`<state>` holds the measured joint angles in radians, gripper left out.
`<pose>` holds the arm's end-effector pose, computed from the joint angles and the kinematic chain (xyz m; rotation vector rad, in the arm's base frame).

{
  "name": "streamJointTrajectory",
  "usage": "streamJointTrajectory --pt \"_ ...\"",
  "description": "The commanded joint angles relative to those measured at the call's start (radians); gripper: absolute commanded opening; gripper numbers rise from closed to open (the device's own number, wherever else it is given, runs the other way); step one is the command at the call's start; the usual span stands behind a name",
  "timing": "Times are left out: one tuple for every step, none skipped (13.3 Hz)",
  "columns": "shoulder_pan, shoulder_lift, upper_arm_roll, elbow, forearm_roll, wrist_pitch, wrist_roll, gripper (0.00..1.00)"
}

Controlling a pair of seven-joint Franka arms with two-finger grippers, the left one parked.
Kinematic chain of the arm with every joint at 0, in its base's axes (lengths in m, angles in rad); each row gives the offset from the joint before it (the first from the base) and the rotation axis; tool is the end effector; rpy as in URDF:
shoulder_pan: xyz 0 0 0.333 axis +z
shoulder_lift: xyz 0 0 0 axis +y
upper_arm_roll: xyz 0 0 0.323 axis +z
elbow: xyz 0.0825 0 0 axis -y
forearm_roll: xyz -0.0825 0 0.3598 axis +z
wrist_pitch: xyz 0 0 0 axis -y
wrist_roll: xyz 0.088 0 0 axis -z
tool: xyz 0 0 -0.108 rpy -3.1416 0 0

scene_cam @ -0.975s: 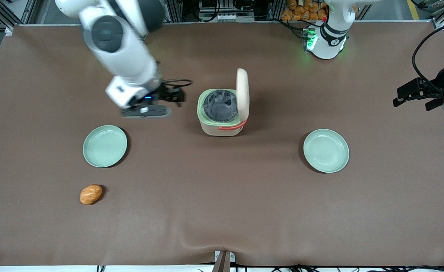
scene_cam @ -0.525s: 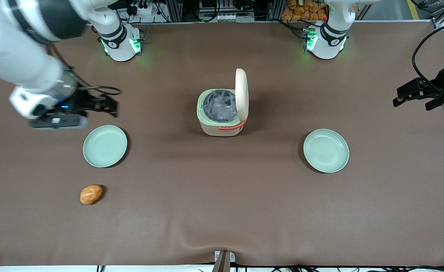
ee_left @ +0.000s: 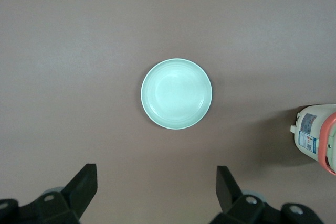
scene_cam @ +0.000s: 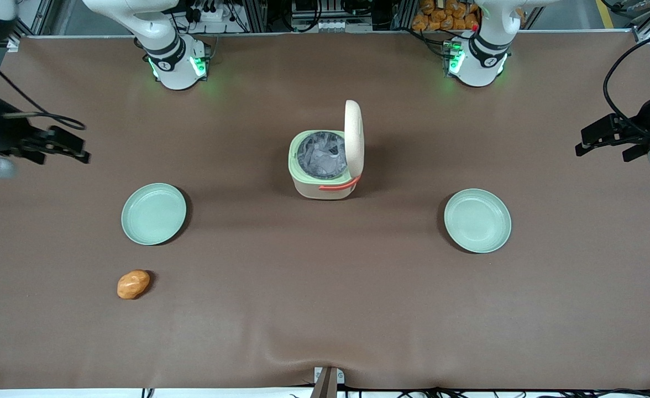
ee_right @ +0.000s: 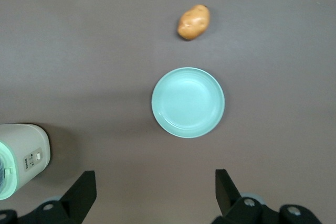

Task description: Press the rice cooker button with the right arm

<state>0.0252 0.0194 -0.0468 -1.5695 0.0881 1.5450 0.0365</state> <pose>0.5333 -0.0016 0.6190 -3.0527 0.0882 0.0680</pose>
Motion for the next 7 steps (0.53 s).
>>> streamJointTrajectory --pt "-0.076 -0.044 0.065 0.0 -0.014 -0.069 0.009 1.0" --pt "-0.077 -0.042 0.062 0.02 -0.016 -0.103 0.041 1.0" --pt "-0.077 -0.042 0.059 0.04 -0.016 -0.129 0.069 1.0" --pt "-0.077 -0.041 0.058 0.057 -0.018 -0.144 0.075 1.0" --pt "-0.079 -0.041 0.056 0.065 -0.018 -0.152 0.075 1.0" --pt "-0.079 -0.042 0.054 0.066 -0.019 -0.157 0.075 1.0" --pt "-0.077 -0.042 0.05 0.066 -0.031 -0.158 0.075 1.0"
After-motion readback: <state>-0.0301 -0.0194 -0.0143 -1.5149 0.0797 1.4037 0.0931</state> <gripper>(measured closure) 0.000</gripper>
